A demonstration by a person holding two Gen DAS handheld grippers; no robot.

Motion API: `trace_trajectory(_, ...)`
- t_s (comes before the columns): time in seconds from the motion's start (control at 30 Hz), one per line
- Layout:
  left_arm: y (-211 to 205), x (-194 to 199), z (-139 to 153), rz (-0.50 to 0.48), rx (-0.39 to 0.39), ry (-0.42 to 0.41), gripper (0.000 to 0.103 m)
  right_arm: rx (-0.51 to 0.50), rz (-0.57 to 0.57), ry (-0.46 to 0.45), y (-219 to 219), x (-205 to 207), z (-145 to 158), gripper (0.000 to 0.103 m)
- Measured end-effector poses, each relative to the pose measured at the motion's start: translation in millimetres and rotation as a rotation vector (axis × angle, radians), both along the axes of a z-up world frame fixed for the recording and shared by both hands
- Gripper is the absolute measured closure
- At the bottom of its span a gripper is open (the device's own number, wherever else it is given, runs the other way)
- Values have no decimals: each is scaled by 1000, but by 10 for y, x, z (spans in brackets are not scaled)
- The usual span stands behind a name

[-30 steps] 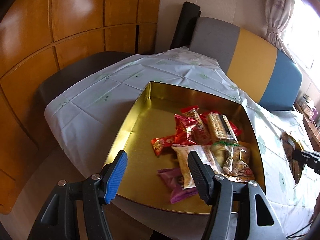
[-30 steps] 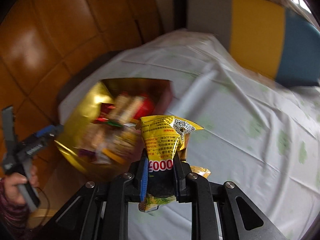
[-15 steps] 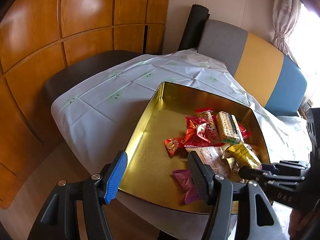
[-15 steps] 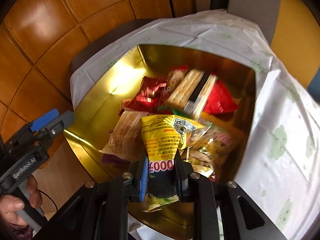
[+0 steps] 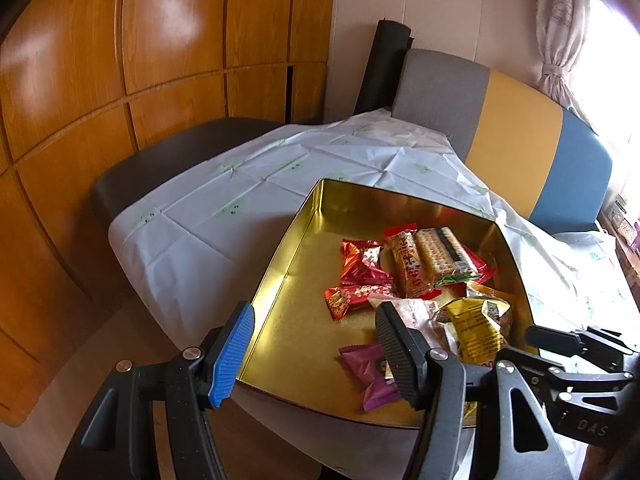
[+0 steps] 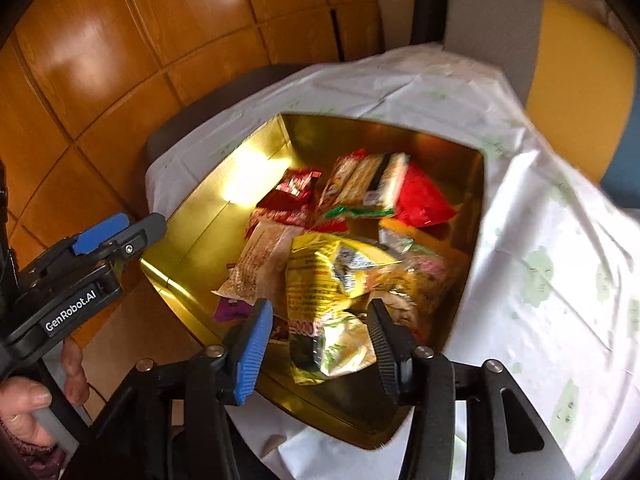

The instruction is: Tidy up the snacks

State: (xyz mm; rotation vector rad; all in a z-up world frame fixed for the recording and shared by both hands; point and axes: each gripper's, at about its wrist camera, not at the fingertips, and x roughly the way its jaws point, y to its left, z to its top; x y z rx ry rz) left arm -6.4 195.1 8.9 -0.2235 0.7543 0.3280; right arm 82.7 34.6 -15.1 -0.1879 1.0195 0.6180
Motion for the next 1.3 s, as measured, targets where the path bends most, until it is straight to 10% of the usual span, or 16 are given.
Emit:
trace_trajectory(0.6,-516,-184,204,-22,114,-69,32,16,-216,-191,-547,-379,234,37)
trace_trajectory(1.3,-721,-218,225,-43,174,-69,32,11,-232,-205,-649,-433,205,33)
